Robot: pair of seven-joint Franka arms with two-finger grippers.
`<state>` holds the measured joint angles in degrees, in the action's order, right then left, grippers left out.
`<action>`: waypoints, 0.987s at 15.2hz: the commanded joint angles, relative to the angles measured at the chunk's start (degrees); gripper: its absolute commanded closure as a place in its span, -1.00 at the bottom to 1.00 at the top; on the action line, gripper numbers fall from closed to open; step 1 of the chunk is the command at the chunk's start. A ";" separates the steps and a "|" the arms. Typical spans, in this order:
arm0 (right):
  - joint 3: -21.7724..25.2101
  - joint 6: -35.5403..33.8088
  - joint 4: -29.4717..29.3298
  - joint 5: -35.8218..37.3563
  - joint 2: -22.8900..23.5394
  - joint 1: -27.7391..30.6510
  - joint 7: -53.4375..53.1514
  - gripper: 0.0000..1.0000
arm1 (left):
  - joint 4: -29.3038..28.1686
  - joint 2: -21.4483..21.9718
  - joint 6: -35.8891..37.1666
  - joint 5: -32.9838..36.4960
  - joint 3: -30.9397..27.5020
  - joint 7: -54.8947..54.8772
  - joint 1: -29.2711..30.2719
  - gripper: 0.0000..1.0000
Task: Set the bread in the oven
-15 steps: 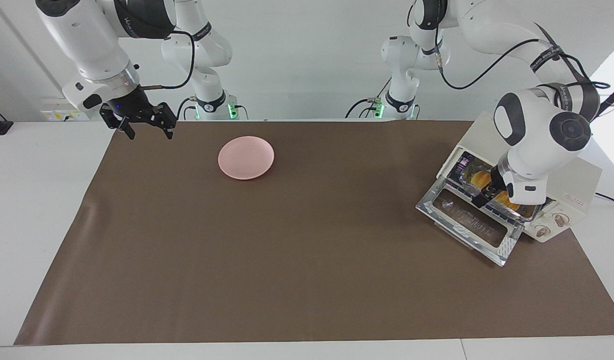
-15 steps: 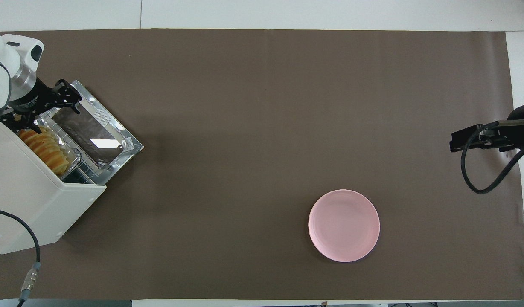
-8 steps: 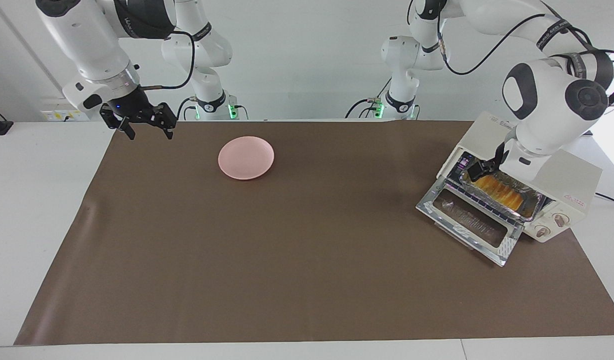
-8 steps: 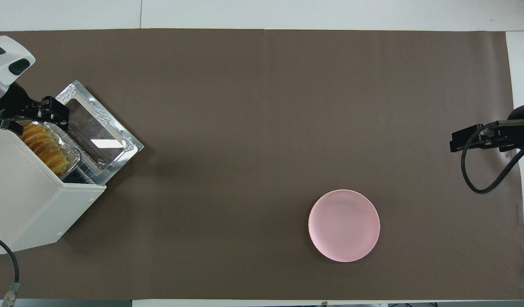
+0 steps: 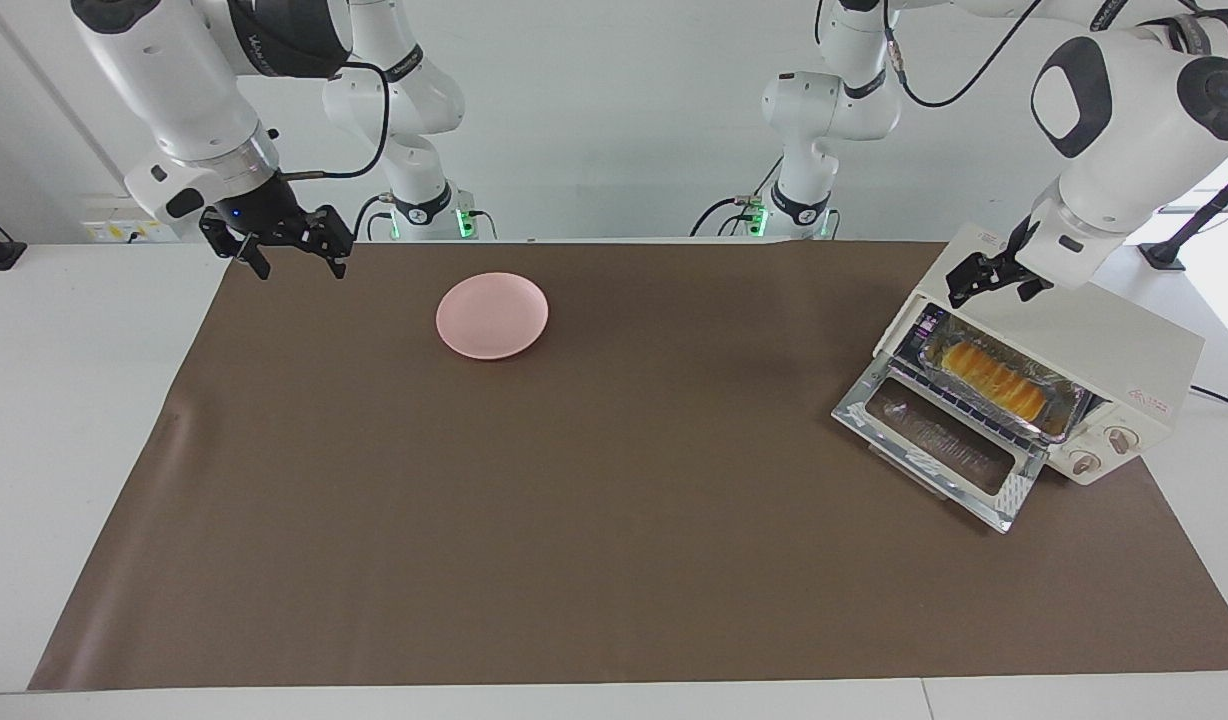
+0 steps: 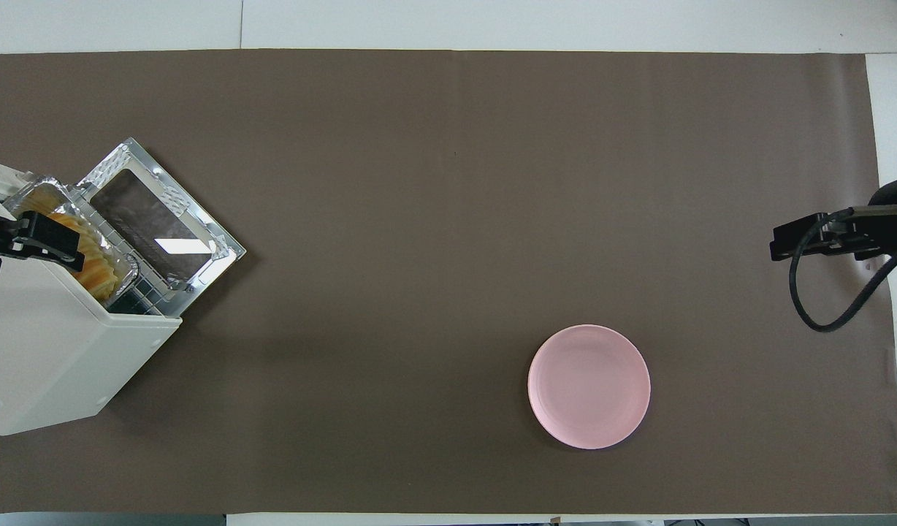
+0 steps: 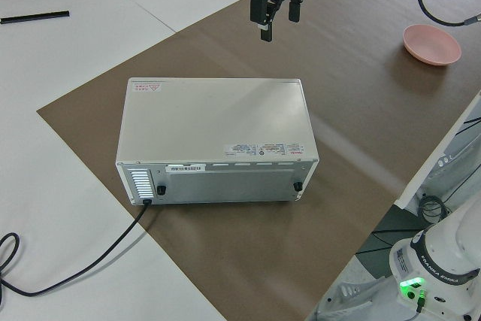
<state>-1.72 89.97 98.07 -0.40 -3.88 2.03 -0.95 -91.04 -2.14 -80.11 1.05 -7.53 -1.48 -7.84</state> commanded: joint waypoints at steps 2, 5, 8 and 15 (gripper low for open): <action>-0.65 -0.76 0.01 0.84 -0.16 0.78 -0.64 -1.00 | -3.71 1.88 -3.21 -0.34 4.37 -0.63 5.47 -1.00; -0.65 -0.76 0.01 0.84 -0.16 0.78 -0.64 -1.00 | -3.71 2.58 -0.67 -0.34 5.77 -1.07 6.44 -1.00; -0.65 -0.76 0.01 0.84 -0.16 0.78 -0.64 -1.00 | -4.06 3.54 0.31 -0.26 6.30 -1.68 6.96 -1.00; -0.65 -0.76 0.01 0.84 -0.16 0.78 -0.64 -1.00 | -4.07 2.67 -5.50 -0.17 6.39 -2.39 6.35 -1.00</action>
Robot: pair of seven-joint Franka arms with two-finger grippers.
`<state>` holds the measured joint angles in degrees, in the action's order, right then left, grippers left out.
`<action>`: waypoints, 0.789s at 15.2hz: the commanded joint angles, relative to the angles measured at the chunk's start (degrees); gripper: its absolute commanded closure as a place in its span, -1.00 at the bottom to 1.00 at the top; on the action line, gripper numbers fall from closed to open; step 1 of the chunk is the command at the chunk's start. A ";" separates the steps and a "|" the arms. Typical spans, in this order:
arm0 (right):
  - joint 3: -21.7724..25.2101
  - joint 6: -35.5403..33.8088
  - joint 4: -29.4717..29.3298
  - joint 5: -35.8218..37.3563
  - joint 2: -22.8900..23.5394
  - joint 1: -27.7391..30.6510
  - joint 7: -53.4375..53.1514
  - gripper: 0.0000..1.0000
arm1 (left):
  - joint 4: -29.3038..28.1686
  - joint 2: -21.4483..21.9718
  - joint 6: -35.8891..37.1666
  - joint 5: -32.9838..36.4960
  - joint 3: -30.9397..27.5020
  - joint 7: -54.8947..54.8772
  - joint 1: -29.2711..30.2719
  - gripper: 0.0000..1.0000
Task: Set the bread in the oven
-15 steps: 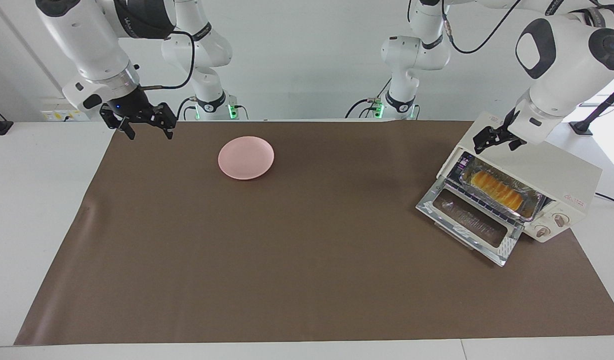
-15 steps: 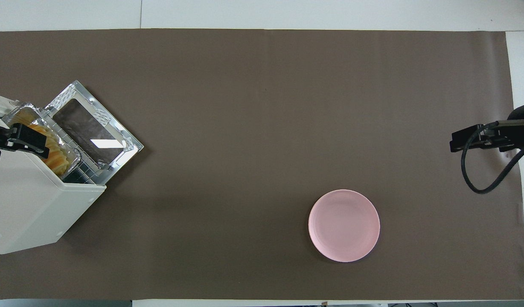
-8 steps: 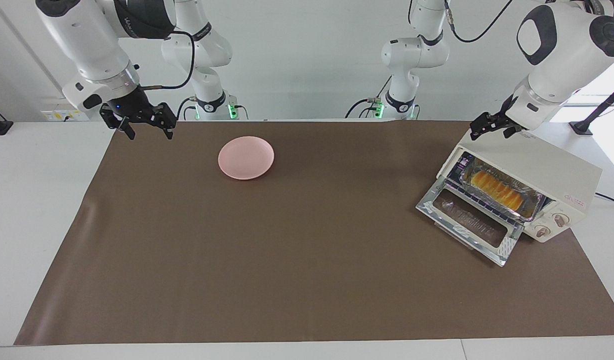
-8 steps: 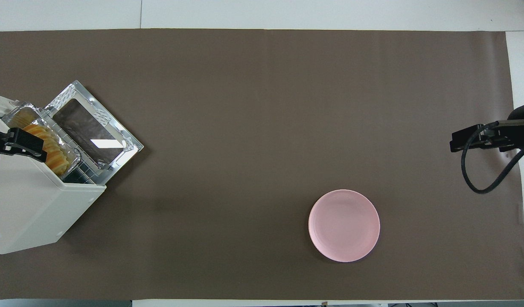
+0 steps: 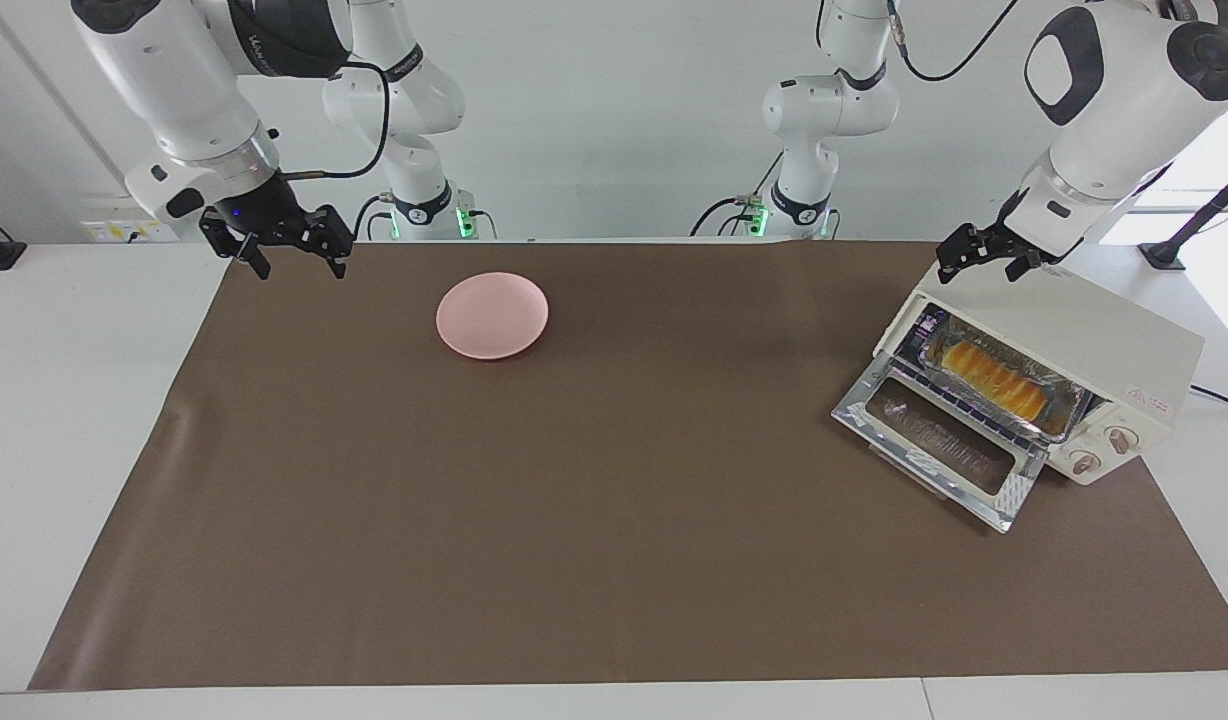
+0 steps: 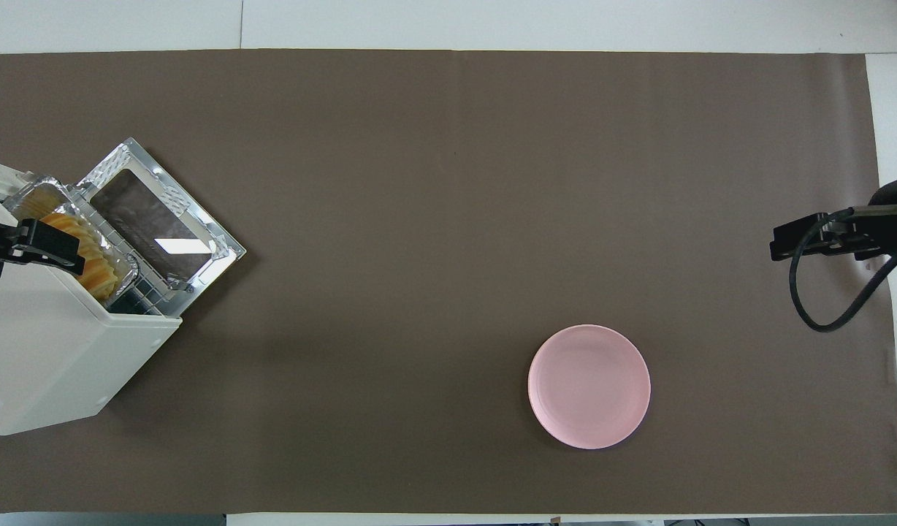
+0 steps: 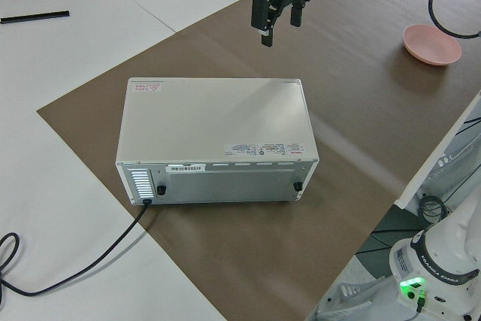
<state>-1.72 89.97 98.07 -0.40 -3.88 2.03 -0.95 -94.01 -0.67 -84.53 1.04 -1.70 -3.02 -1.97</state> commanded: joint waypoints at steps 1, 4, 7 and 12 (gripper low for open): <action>-0.65 -0.76 0.01 0.84 -0.16 0.78 -0.64 -1.00 | -0.57 1.20 -0.47 -0.16 0.56 -0.84 0.30 -1.00; -0.65 -0.76 0.01 0.84 -0.16 0.78 -0.64 -1.00 | -0.30 1.20 -0.20 -0.16 0.56 -0.84 -0.58 -1.00; -0.65 -0.76 0.01 0.84 -0.16 0.78 -0.64 -1.00 | -0.39 1.29 -0.64 -0.16 0.56 -0.84 -0.23 -1.00; -0.65 -0.76 0.01 0.84 -0.16 0.78 -0.64 -1.00 | 0.75 1.11 -1.34 0.28 0.56 -0.49 -2.78 -1.00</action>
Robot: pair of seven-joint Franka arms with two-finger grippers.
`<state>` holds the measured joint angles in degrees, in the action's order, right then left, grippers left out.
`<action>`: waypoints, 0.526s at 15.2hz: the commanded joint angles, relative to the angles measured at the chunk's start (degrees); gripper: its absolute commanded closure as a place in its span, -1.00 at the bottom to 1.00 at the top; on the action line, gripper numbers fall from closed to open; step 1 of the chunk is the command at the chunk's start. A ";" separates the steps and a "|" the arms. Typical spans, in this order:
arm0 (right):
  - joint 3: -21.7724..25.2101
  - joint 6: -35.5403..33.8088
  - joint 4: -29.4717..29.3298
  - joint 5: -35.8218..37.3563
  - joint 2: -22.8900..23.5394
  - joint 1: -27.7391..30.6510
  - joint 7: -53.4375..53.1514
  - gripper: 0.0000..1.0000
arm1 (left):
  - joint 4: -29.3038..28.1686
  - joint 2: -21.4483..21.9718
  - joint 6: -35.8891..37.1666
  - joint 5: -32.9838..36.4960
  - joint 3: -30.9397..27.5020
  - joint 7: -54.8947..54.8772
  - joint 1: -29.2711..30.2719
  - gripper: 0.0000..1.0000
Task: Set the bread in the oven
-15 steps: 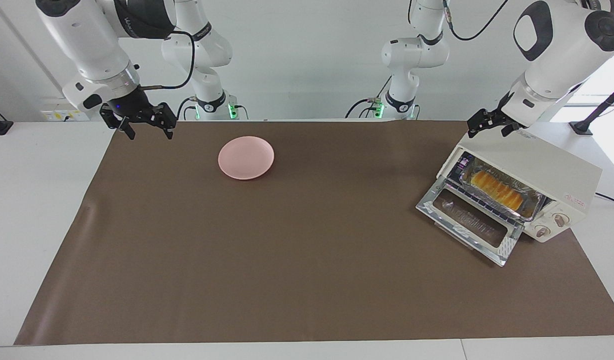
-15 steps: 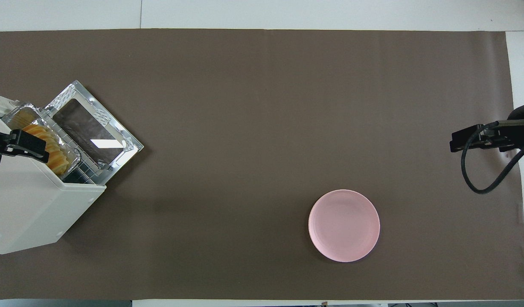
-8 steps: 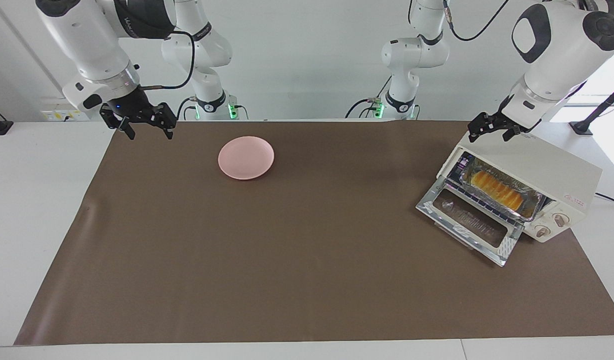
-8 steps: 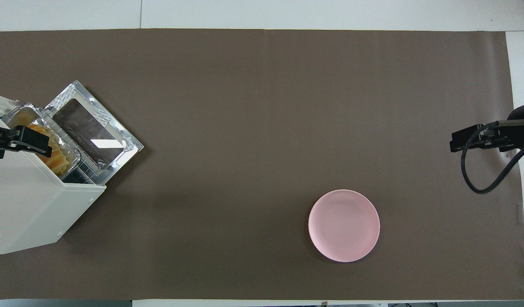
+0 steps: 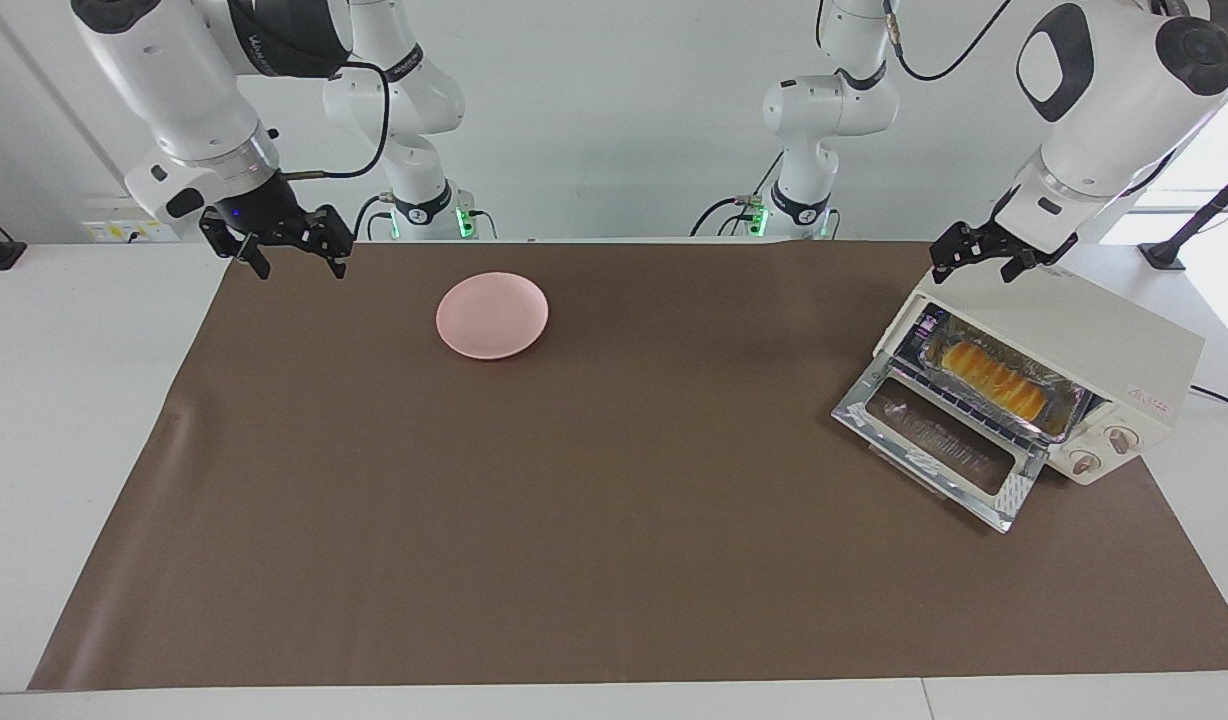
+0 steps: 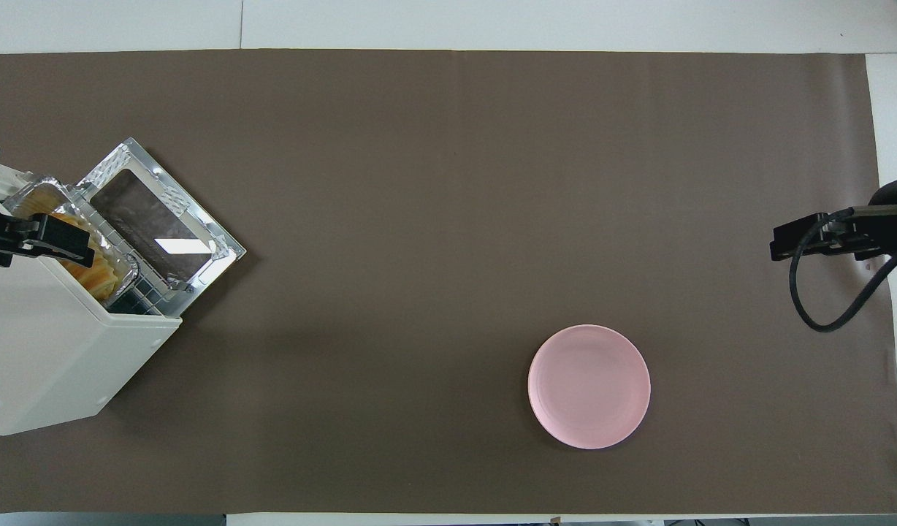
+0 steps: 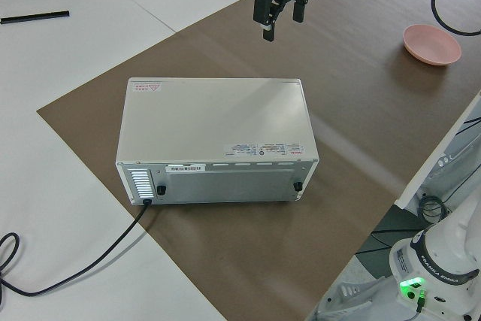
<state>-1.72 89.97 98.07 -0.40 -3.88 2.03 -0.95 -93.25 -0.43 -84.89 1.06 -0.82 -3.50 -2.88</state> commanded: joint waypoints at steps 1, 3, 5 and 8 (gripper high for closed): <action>-0.65 -0.76 0.01 0.84 -0.16 0.78 -0.64 -1.00 | 0.00 0.87 -0.98 0.26 -0.33 -0.01 -1.86 -1.00; -0.65 -0.76 0.01 0.84 -0.16 0.78 -0.64 -1.00 | -0.09 0.87 -1.07 0.26 -0.33 0.16 -1.86 -1.00; -0.65 -0.76 0.01 0.84 -0.16 0.78 -0.64 -1.00 | -0.09 0.96 -1.42 -0.09 -0.33 0.25 -1.52 -1.00; -0.65 -0.76 0.01 0.84 -0.16 0.78 -0.64 -1.00 | -0.79 1.14 -3.43 -0.26 -0.33 0.25 -1.16 -1.00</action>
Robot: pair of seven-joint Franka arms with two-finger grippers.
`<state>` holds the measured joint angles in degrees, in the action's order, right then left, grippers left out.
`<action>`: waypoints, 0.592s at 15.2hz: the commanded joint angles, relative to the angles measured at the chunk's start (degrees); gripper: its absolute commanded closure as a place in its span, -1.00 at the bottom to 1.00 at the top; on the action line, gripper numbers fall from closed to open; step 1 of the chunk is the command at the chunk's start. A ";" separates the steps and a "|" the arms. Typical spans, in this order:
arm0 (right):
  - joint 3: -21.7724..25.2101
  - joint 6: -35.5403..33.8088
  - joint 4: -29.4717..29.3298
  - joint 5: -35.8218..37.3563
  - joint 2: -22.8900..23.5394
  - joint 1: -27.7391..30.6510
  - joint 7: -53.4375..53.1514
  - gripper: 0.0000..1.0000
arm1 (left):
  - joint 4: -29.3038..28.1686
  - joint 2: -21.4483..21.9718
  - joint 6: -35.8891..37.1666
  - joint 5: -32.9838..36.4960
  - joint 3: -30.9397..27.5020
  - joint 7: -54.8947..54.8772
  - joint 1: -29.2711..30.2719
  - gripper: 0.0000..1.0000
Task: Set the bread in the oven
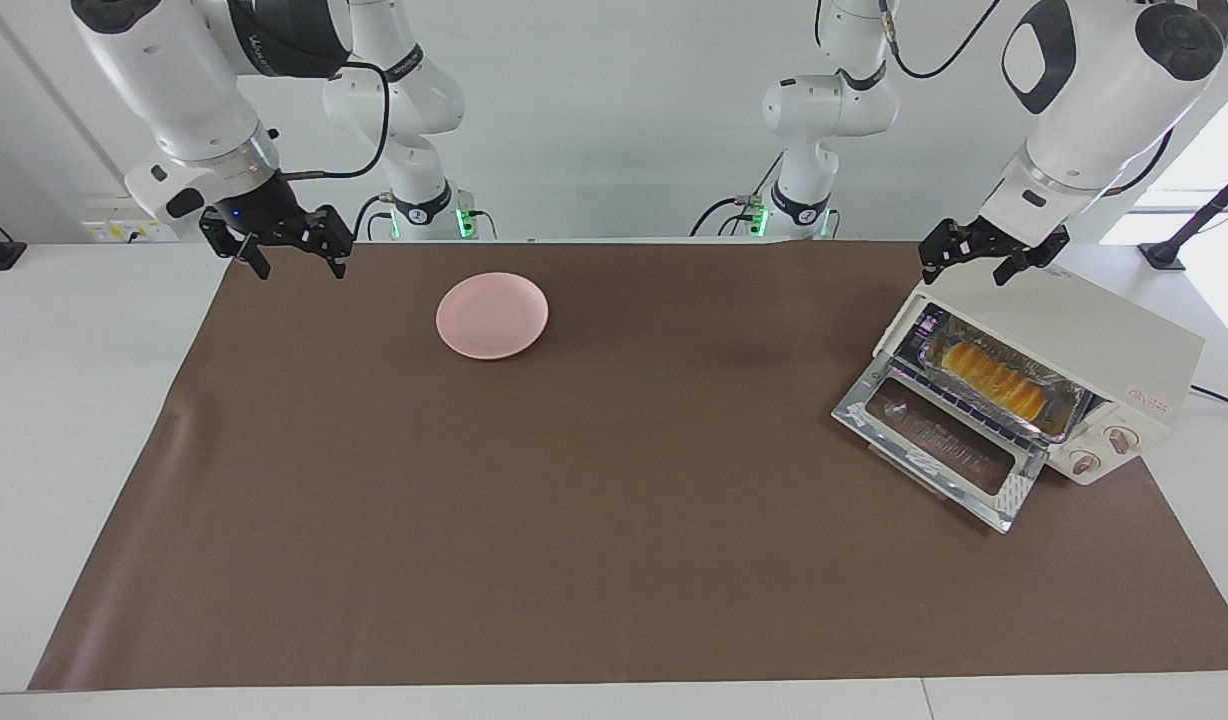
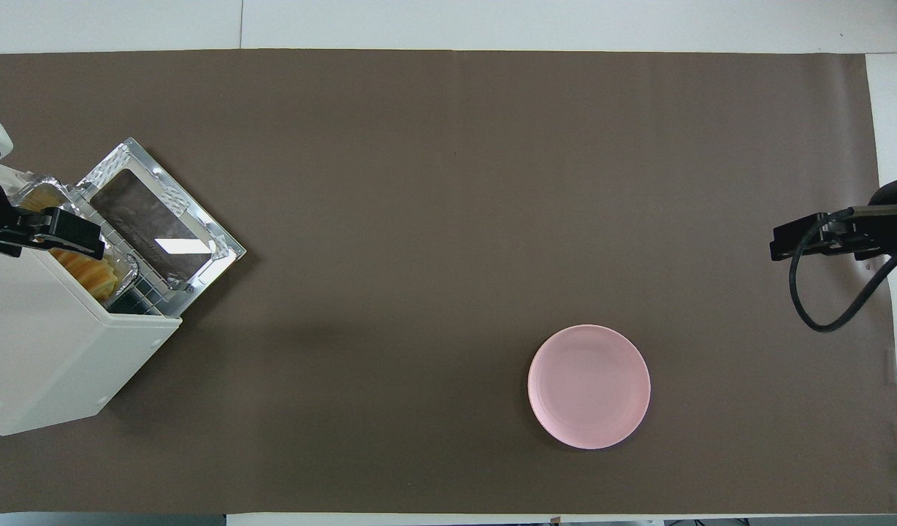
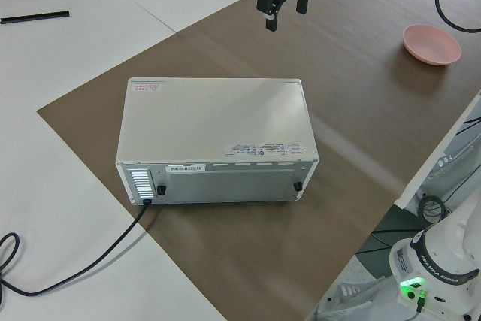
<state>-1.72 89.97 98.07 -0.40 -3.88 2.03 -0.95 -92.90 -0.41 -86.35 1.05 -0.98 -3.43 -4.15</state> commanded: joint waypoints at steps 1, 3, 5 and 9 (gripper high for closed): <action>-0.65 -0.76 0.01 0.84 -0.16 0.78 -0.63 -1.00 | -1.15 1.03 -3.72 -0.26 -0.16 0.10 0.10 -1.00; -0.65 -0.76 0.01 0.84 -0.16 0.78 -0.63 -1.00 | -1.15 1.03 -4.44 -0.26 -0.16 0.18 0.02 -1.00; -0.65 -0.76 0.01 0.84 -0.16 0.78 -0.63 -1.00 | -1.15 1.03 -4.53 -0.26 -0.16 0.09 0.02 -1.00; -0.65 -0.76 0.01 0.84 -0.16 0.78 -0.63 -1.00 | -1.32 1.03 -4.88 -0.26 -0.16 0.01 0.10 -1.00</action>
<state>-1.72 89.97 98.07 -0.40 -3.88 2.03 -0.95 -92.93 -0.41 -90.07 1.05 -1.03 -3.43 -4.13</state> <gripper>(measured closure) 0.000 0.000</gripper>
